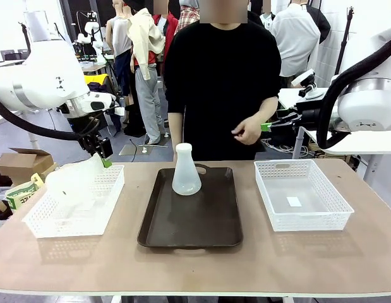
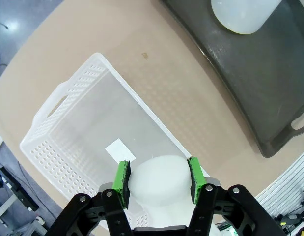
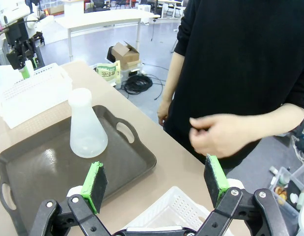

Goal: Prepare the laboratory tools.
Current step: Place the picked Big flask upright in the Handle tray as directed by the person.

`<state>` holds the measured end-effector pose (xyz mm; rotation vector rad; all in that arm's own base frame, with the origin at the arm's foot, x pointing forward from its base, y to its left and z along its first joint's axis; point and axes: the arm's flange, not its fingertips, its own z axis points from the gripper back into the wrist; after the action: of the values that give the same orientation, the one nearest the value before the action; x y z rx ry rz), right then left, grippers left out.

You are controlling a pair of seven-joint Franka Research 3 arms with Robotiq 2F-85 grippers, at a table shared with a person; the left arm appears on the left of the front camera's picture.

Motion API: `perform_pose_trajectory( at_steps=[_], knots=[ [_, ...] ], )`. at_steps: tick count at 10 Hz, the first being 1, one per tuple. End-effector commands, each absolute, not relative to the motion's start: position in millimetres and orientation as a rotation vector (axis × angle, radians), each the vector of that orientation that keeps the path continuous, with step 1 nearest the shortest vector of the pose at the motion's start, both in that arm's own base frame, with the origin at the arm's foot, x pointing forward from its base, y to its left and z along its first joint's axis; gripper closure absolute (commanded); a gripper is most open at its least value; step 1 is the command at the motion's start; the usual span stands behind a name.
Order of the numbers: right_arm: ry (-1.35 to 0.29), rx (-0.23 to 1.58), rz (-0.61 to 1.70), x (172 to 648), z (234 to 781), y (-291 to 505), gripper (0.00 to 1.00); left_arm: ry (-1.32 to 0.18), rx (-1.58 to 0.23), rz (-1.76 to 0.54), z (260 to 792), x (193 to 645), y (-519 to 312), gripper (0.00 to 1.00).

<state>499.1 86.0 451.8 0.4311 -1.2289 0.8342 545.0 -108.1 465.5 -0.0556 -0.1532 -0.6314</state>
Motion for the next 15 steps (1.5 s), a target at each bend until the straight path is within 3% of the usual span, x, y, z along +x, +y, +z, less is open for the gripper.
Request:
perform_pose_trajectory(
  at_steps=[1,12,15],
  knots=[
    [-1.213,0.429,0.827,498.4,452.5,86.3,0.0,-0.199,-0.075,-0.659,468.7,535.1,-104.5,1.0],
    [-1.213,0.429,0.827,498.4,452.5,86.3,0.0,-0.163,-0.052,-0.635,467.8,541.8,-108.5,1.0],
    [-1.213,0.429,0.827,498.4,452.5,86.3,0.0,-0.297,-0.049,-0.975,492.5,544.4,-149.0,1.0]
  ],
)
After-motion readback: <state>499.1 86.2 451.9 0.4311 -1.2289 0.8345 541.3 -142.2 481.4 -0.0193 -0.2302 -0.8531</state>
